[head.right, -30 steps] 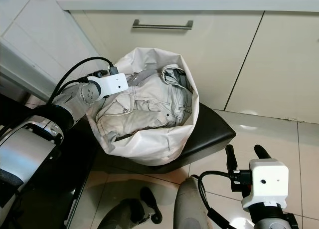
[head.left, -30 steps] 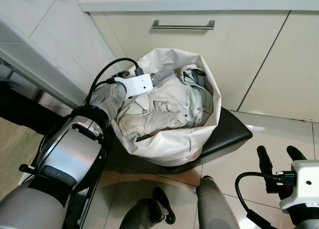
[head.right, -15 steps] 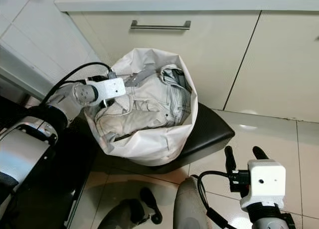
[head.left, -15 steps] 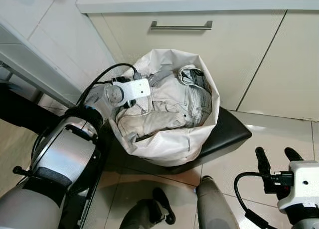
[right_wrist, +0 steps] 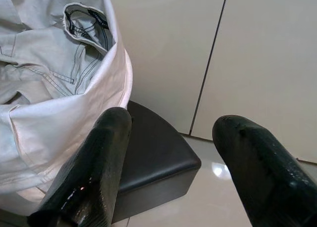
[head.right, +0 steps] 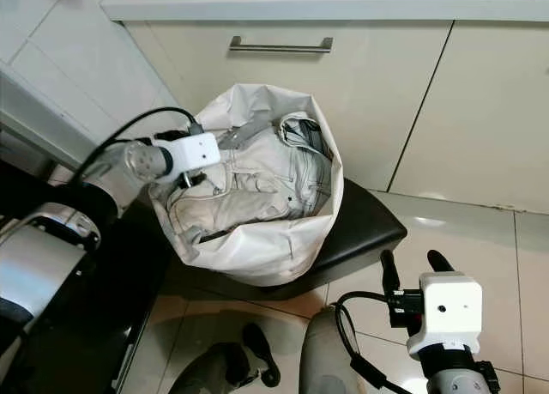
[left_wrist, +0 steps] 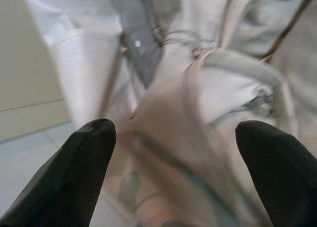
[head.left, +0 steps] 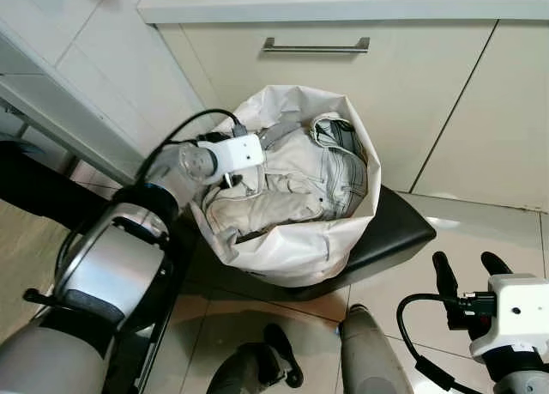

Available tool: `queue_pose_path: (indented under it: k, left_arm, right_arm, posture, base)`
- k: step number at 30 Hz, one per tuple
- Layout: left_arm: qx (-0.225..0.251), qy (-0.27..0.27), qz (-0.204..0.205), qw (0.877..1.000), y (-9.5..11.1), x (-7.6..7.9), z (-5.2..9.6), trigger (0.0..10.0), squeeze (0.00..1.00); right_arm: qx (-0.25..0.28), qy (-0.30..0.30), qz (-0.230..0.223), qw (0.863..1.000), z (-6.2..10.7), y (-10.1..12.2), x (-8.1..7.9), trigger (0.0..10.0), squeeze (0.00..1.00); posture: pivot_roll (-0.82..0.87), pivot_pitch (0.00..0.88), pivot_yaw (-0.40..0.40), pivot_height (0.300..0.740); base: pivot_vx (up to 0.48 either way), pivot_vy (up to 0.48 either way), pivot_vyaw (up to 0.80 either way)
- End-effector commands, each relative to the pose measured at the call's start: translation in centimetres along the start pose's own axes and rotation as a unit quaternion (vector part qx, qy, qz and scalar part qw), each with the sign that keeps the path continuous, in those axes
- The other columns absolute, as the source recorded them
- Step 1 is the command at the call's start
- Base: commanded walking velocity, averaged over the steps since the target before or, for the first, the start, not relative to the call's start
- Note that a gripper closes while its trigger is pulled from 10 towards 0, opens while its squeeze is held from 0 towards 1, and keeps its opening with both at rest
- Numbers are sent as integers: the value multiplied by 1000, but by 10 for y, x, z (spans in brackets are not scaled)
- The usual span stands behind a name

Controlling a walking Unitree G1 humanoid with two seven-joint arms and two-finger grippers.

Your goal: Clothes washing

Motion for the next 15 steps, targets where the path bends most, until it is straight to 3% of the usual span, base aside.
queue_pose_path:
  k: [1,7,15]
  left_arm:
    - [-22,-9,14,1000,-16,17,-5,10000,0]
    - [-22,14,24,999,-17,29,-11,10000,0]
    - [-7,103,-29,994,-16,36,-16,10000,0]
  right_arm:
    - [-11,8,-1,1000,6,-5,-6,10000,0]
    - [-18,9,0,1000,12,-7,-6,10000,0]
    - [-25,9,3,1000,18,-7,-6,10000,0]
  posture:
    - [-543,253,267,726]
    - [-554,262,269,726]
    - [-568,284,266,726]
  base:
    - [0,0,0]
    - [0,0,0]
    - [0,0,0]
Point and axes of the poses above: a point about 5 cm out from each wrist's last joint towards the gripper, its own z axis pointing back from the gripper into the wrist, its own y axis along the axis of the wrist's last joint, x = y × z, the point moved 1 cm from there along -z, pointing out of the wrist towards the gripper, and after that the axes turned 14 degrees about z, right-handed, at the moved point
